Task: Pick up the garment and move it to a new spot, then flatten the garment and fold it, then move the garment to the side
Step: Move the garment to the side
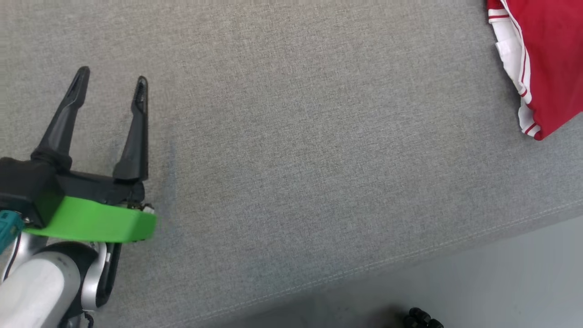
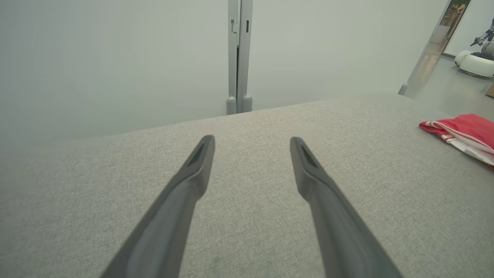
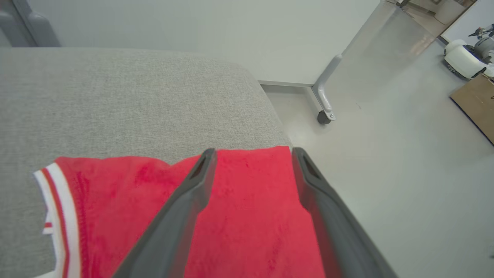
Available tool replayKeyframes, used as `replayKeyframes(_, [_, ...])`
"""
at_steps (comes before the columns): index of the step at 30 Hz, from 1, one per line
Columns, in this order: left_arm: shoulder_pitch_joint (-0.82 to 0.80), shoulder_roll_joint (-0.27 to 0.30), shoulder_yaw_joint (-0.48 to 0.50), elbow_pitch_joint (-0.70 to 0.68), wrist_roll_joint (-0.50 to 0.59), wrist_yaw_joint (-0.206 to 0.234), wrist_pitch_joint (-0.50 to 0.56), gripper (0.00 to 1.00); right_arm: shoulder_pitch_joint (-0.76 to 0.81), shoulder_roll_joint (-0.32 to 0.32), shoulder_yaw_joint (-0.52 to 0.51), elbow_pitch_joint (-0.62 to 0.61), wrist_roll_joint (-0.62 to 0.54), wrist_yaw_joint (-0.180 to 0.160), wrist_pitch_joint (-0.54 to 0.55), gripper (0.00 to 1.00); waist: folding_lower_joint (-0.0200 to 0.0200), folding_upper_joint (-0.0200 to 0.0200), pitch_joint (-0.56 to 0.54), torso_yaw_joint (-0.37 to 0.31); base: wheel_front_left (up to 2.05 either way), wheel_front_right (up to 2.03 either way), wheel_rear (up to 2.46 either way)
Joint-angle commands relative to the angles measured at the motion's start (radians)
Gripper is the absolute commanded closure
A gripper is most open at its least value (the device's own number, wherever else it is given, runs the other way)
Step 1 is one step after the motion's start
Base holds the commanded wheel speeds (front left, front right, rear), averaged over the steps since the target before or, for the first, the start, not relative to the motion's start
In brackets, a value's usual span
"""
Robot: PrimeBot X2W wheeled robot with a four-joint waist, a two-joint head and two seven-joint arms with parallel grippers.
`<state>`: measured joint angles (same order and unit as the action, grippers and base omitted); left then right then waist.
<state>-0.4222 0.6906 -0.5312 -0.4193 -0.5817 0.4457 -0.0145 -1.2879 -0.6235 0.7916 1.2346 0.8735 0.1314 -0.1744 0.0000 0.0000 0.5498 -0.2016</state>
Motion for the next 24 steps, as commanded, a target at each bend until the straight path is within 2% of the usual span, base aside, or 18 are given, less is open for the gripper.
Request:
replayKeyframes(1, [0.009, 0.003, 0.019, 0.02, -0.023, -0.011, -0.017, 0.0, 0.015, 0.007, 0.011, -0.028, -0.004, -0.001, -0.013, 0.0, 0.0, 0.0, -0.048, 0.016, 0.0, 0.0, 0.0])
replayKeyframes(8, [0.022, -0.018, 0.07, 0.12, -0.1, -0.051, -0.071, 0.0, 0.052, 0.027, 0.054, -0.131, -0.013, -0.002, -0.046, 0.0, 0.0, 0.0, -0.138, 0.054, 0.0, 0.0, 0.0])
replayKeyframes(12, [0.041, -0.05, 0.091, 0.198, -0.158, -0.08, -0.109, 0.0, 0.08, 0.051, 0.07, -0.176, -0.022, -0.002, -0.063, 0.0, 0.0, 0.0, -0.199, 0.087, 0.0, 0.0, 0.0])
replayKeyframes(19, [0.085, -0.096, 0.093, 0.336, -0.221, -0.132, -0.159, 0.0, 0.164, 0.115, 0.054, -0.24, -0.017, -0.002, -0.085, 0.0, 0.0, 0.0, -0.294, 0.14, 0.0, 0.0, 0.0])
replayKeyframes(24, [0.116, -0.12, 0.084, 0.414, -0.229, -0.147, -0.188, 0.0, 0.239, 0.165, 0.019, -0.269, -0.04, -0.002, -0.091, 0.0, 0.0, 0.0, -0.356, 0.166, 0.0, 0.0, 0.0])
